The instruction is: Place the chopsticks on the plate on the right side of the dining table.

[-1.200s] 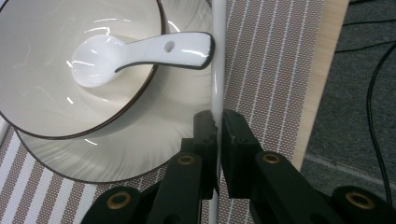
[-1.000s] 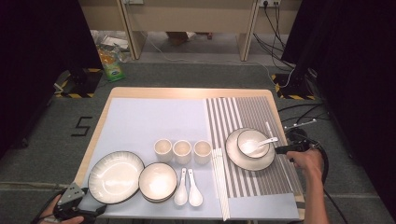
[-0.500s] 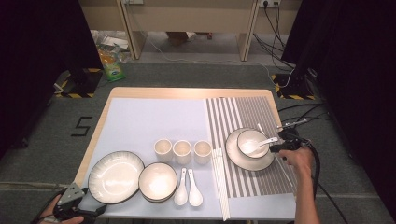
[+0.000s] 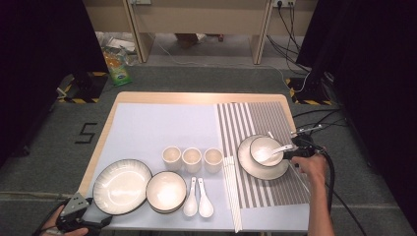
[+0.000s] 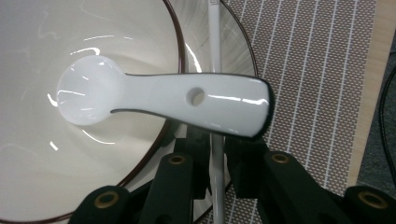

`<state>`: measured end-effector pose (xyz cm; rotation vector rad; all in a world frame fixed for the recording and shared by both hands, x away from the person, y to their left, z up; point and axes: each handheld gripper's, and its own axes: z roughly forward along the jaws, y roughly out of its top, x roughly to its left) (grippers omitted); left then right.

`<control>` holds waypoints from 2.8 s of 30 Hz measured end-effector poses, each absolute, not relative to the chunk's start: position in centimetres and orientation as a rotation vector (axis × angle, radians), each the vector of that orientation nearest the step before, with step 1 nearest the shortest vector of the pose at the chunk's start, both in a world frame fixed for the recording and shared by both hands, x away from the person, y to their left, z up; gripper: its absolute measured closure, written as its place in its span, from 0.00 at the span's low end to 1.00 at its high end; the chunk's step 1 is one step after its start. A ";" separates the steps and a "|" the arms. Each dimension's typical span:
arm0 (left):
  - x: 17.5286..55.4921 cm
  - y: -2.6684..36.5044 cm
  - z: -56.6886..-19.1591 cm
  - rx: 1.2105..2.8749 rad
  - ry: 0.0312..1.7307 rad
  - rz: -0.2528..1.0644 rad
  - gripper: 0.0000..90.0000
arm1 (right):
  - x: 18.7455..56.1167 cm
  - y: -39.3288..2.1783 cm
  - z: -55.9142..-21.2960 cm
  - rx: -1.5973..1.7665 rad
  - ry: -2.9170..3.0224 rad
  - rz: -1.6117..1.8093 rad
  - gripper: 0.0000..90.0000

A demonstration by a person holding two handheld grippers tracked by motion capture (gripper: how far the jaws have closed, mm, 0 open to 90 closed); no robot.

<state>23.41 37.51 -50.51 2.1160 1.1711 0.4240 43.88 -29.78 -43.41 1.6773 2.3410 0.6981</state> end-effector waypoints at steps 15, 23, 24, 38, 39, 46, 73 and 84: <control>23.4 37.5 -50.6 2.110 1.173 0.431 0.00 | 39.0 -31.7 -41.8 1.508 2.410 0.646 0.80; 23.4 37.5 -50.5 2.113 1.175 0.421 0.00 | 37.8 -32.6 -43.0 1.504 2.441 0.658 0.86; 23.4 37.5 -50.5 2.117 1.172 0.422 0.00 | 37.8 -32.6 -43.1 1.505 2.447 0.660 0.87; 23.4 37.5 -50.5 2.117 1.171 0.422 0.00 | 39.1 -30.9 -43.0 1.466 2.479 0.627 0.94; 23.4 37.5 -50.5 2.114 1.175 0.421 0.00 | 39.1 -30.7 -43.0 1.466 2.479 0.625 0.94; 23.4 37.5 -50.5 2.115 1.172 0.424 0.00 | 40.2 -30.2 -42.9 1.458 2.469 0.605 0.94; 23.4 37.5 -50.5 2.116 1.172 0.424 0.00 | 38.1 -30.3 -41.4 1.383 2.455 0.715 0.88; 23.4 37.5 -50.6 2.110 1.171 0.436 0.00 | 35.8 -26.8 -41.1 1.254 2.532 0.823 0.87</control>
